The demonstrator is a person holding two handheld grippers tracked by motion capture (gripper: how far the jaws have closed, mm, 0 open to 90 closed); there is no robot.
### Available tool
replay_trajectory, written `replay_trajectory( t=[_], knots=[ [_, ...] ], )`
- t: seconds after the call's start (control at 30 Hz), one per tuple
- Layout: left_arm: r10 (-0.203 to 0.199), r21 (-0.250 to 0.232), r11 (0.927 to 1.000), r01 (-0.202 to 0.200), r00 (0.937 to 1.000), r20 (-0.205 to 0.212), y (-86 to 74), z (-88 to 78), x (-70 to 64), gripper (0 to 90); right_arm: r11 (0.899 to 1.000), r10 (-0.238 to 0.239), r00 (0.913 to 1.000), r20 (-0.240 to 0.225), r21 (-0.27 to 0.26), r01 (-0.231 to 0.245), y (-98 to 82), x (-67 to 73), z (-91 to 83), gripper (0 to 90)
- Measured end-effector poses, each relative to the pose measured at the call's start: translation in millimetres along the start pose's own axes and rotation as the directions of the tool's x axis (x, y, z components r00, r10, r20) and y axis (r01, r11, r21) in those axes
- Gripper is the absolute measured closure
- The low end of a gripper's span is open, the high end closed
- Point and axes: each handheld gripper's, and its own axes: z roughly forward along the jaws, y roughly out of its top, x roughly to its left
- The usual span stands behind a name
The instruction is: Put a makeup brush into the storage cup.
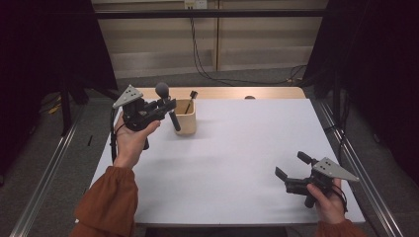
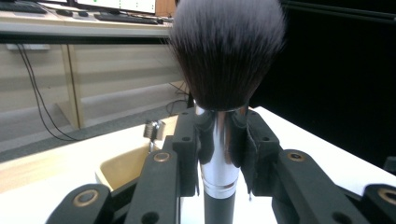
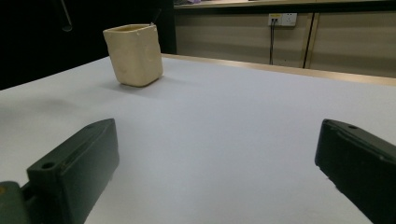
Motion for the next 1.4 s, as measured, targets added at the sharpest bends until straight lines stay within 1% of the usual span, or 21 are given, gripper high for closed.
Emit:
replay_trajectory(
  t=[0.1, 0.13, 0.17, 0.23, 0.27, 0.4, 0.43, 0.5, 0.53, 0.57, 0.7, 0.83, 0.93, 1.07, 1.17, 1.23, 1.33, 1.4],
  knots=[
    [0.012, 0.001, 0.9999, -0.012, 0.9999, -0.011, 7.6, 3.4, 2.6, 70.5, 1.0, -0.001, 1.0, 0.003, 0.001, 0.001, 0.0, 0.0, 0.2, 0.0],
    [0.003, -0.005, 1.0, -0.003, 0.9999, -0.016, 9.9, 6.0, 3.3, 70.5, 1.0, -0.005, 1.0, 0.007, 0.0, 0.005, 0.1, -0.3, 0.2, 0.1],
    [-0.003, 0.005, 1.0, 0.003, 0.9999, -0.014, 11.3, 7.6, 4.2, 70.5, 1.0, -0.003, 0.9999, 0.014, 0.0, 0.003, 0.1, -0.5, 0.6, 0.1],
    [0.015, 0.026, 0.9996, -0.014, 0.9992, -0.037, 14.5, 12.9, 5.8, 70.5, 1.0, -0.002, 0.9998, 0.021, 0.002, 0.002, -0.2, -1.2, 0.9, 0.1],
    [0.012, 0.025, 0.9996, -0.011, 0.9993, -0.037, 15.6, 14.0, 6.0, 70.5, 1.0, -0.001, 0.9997, 0.023, 0.001, 0.001, -0.2, -1.5, 0.7, 0.1],
    [0.032, 0.015, 0.9994, -0.032, 0.998, -0.054, 23.2, 18.3, 7.9, 70.5, 1.0, 0.001, 0.9998, 0.022, -0.001, -0.001, 0.1, -2.3, -0.3, 0.1],
    [0.028, 0.006, 0.9996, -0.028, 0.9978, -0.06, 25.5, 19.2, 9.0, 70.5, 1.0, 0.003, 0.9997, 0.023, -0.002, -0.003, 0.0, -2.5, -0.2, 0.1],
    [0.034, -0.005, 0.9994, -0.034, 0.9969, -0.071, 28.4, 20.2, 11.0, 70.5, 1.0, -0.001, 0.9998, 0.022, -0.002, 0.001, -0.1, -2.7, -0.3, 0.1],
    [0.035, -0.003, 0.9994, -0.035, 0.9967, -0.074, 30.1, 21.2, 12.2, 70.5, 1.0, -0.002, 0.9998, 0.021, -0.003, 0.002, -0.1, -2.4, -0.5, 0.1],
    [0.029, -0.008, 0.9995, -0.03, 0.9965, -0.079, 30.6, 22.2, 12.4, 70.5, 1.0, -0.004, 0.9997, 0.023, -0.004, 0.004, 0.0, -2.2, -0.7, 0.0],
    [0.028, -0.005, 0.9996, -0.028, 0.9959, -0.086, 30.9, 27.3, 15.3, 70.5, 1.0, -0.001, 0.9996, 0.028, -0.007, 0.001, 0.2, -2.5, -1.0, 0.0],
    [0.042, -0.003, 0.9991, -0.043, 0.9933, -0.107, 28.9, 35.0, 20.0, 70.5, 1.0, 0.001, 0.9996, 0.028, -0.007, -0.001, 0.0, -2.6, -1.1, 0.0],
    [0.037, 0.005, 0.9993, -0.037, 0.9926, -0.116, 29.0, 41.5, 23.6, 70.5, 1.0, -0.003, 0.9997, 0.026, -0.004, 0.003, -0.2, -2.6, -0.7, 0.0],
    [0.046, 0.008, 0.999, -0.045, 0.991, -0.126, 31.5, 47.8, 25.7, 70.5, 1.0, -0.002, 0.9997, 0.024, -0.007, 0.003, -0.3, -2.3, -0.4, 0.0],
    [0.06, 0.004, 0.9982, -0.06, 0.9904, -0.125, 32.2, 52.8, 26.4, 70.5, 1.0, -0.001, 0.9997, 0.023, -0.008, 0.001, -0.2, -2.2, -0.7, 0.0],
    [0.057, -0.006, 0.9983, -0.058, 0.9911, -0.12, 31.4, 55.7, 26.7, 70.5, 1.0, -0.001, 0.9997, 0.024, -0.009, 0.001, -0.3, -2.2, -0.9, 0.0],
    [0.071, 0.007, 0.9974, -0.071, 0.9903, -0.119, 28.7, 60.2, 26.5, 70.5, 1.0, -0.008, 0.9998, 0.016, -0.012, 0.008, -0.4, -2.3, -1.2, 0.0],
    [0.069, 0.011, 0.9976, -0.068, 0.9905, -0.119, 27.0, 62.1, 27.1, 70.5, 1.0, -0.007, 0.9999, 0.011, -0.011, 0.007, -0.6, -1.9, -0.9, 0.0]
  ],
)
